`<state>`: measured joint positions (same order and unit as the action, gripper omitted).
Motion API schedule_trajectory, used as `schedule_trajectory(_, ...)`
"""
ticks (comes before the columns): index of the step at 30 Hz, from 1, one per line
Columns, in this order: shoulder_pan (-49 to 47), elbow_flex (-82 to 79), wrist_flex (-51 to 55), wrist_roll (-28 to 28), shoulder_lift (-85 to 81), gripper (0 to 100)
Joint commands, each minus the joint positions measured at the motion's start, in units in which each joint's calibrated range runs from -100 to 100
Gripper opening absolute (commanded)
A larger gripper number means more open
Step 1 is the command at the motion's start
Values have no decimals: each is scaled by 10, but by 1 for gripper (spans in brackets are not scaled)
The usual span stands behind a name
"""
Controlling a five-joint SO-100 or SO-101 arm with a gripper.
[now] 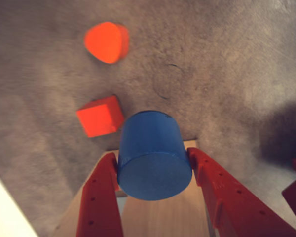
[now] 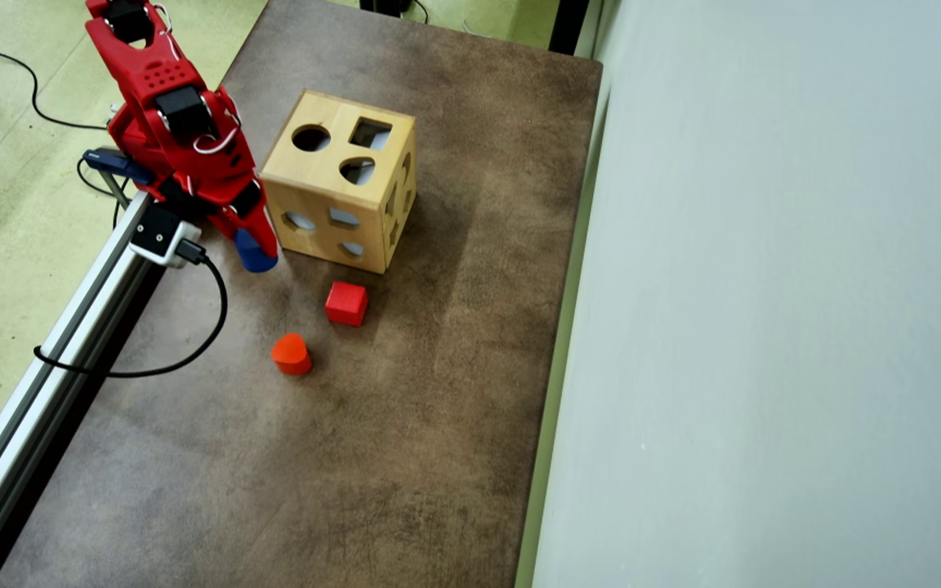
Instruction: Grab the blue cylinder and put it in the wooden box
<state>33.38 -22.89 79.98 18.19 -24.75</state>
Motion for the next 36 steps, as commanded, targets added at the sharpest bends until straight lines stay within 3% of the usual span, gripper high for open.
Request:
schedule_trajectory(1,-3,33,5,-3,-82,2)
schedule_trajectory(9,-18,23,15,-3,-182,2)
schedule_trajectory(17,-103,27,124,-3,-184,2)
schedule_trajectory(36,-260,23,129,-4,-238,2)
